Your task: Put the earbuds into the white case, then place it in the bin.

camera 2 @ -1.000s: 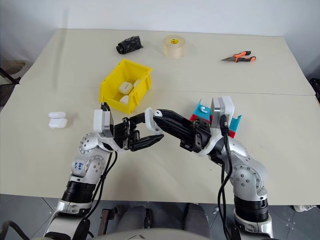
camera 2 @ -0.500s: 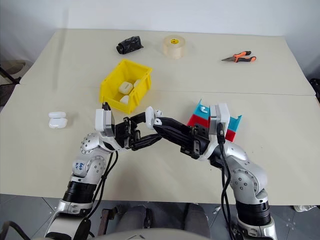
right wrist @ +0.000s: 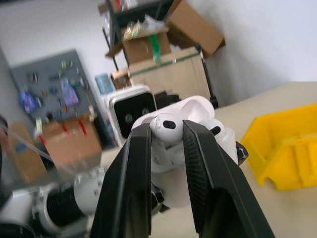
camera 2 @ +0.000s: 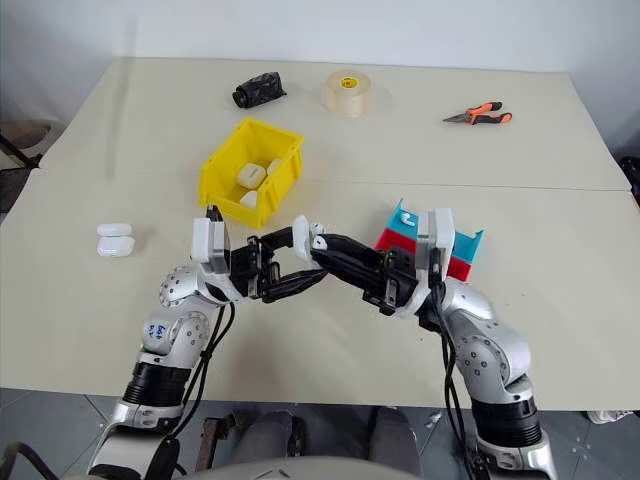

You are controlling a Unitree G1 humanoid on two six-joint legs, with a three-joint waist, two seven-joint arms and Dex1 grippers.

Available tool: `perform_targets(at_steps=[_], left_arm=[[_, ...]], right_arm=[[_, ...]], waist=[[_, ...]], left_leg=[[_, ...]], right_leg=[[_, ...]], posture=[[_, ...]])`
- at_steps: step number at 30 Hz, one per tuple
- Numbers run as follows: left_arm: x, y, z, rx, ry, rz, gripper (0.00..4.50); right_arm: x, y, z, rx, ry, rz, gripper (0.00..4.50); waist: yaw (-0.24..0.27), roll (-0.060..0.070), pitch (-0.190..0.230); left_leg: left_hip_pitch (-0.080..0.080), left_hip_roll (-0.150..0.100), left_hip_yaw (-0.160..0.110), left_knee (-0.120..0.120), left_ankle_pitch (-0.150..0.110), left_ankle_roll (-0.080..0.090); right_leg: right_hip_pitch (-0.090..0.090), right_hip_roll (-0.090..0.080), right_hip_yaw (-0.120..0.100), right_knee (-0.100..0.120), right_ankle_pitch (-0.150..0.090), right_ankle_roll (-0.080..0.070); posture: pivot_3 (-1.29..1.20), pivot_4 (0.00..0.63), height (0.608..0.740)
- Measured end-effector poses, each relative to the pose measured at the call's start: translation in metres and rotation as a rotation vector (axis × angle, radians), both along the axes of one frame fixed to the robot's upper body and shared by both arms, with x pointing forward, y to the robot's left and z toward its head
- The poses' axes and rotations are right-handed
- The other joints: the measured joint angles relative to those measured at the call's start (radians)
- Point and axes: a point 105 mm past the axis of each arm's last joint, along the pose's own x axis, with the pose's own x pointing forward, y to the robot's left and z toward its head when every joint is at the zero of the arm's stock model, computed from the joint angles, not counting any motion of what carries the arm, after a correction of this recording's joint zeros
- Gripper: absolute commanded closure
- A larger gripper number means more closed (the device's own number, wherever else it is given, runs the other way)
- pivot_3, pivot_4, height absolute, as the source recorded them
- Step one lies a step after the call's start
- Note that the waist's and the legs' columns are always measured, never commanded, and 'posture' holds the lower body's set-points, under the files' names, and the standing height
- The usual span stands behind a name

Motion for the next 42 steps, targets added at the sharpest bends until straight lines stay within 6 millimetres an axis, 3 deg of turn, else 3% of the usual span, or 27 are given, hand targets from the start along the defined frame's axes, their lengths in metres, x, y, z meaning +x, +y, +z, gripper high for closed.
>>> perform_targets(at_steps=[2,9,15,19,23,26,32,37,42], left_arm=[[0.000,0.000,-0.001,0.003,0.007,-0.002,1.72],[0.002,0.000,-0.003,0.012,0.037,0.004,1.72],[-0.008,0.011,0.004,0.012,0.008,0.016,1.72],[-0.003,0.030,0.001,0.076,0.011,0.096,1.72],[0.007,0.043,-0.008,0.219,-0.005,0.186,1.72],[0.013,0.043,-0.010,0.313,-0.044,0.210,1.72],[0.022,0.024,-0.016,0.470,-0.105,0.194,1.72],[0.020,0.004,-0.027,0.526,-0.091,0.157,1.72],[0.019,0.002,-0.029,0.532,-0.081,0.151,1.72]], right_arm=[[0.000,0.000,0.000,-0.012,0.000,0.002,3.95],[-0.002,-0.002,-0.001,-0.043,0.014,0.039,1.69],[0.010,-0.025,-0.009,-0.128,0.057,-0.034,1.69],[0.021,-0.052,-0.012,-0.223,0.060,-0.134,1.69],[0.023,-0.060,-0.015,-0.280,0.064,-0.149,1.69],[0.025,-0.055,-0.008,-0.290,0.041,-0.131,2.30],[0.020,-0.017,-0.002,-0.326,-0.006,-0.044,4.33],[0.016,0.012,-0.005,-0.345,-0.002,0.008,4.43],[0.020,0.017,-0.004,-0.367,0.006,-0.018,4.43]], waist=[[0.000,0.000,0.000],[0.001,0.000,0.000],[0.000,0.000,0.000],[0.001,0.000,0.000],[0.002,0.000,0.000],[0.002,-0.001,0.000],[0.003,-0.001,0.000],[0.001,-0.001,0.000],[0.001,-0.001,0.000]], left_leg=[[0.000,0.000,0.000,0.000,0.000,0.000],[0.000,0.000,0.000,0.000,0.000,0.000],[0.000,0.000,0.000,0.000,0.000,0.000],[0.000,0.000,0.000,0.000,0.000,0.000],[0.000,0.000,0.001,0.000,0.000,0.000],[0.000,0.000,0.001,0.000,0.000,0.000],[-0.001,0.000,0.001,0.000,0.000,0.000],[-0.001,0.000,0.001,0.000,0.000,0.000],[-0.001,0.000,0.000,0.000,0.000,0.000]], right_leg=[[0.000,0.000,0.000,0.000,0.000,0.000],[0.000,0.000,0.000,0.000,0.000,0.000],[0.000,0.000,0.000,0.000,0.000,0.000],[0.000,0.000,0.000,-0.001,0.000,0.000],[0.000,0.000,0.000,-0.001,0.000,0.000],[0.000,0.000,0.000,-0.001,0.000,0.000],[0.000,0.000,0.000,-0.001,0.000,0.000],[-0.001,0.000,0.000,-0.001,0.000,0.000],[-0.001,0.000,0.000,-0.001,0.000,0.000]], posture=[[0.00,0.150,0.740],[0.00,0.150,0.740],[0.00,0.150,0.740],[0.00,0.150,0.740],[0.00,0.150,0.740],[0.00,0.150,0.740],[0.00,0.150,0.740],[0.00,0.150,0.740],[0.00,0.150,0.740]])
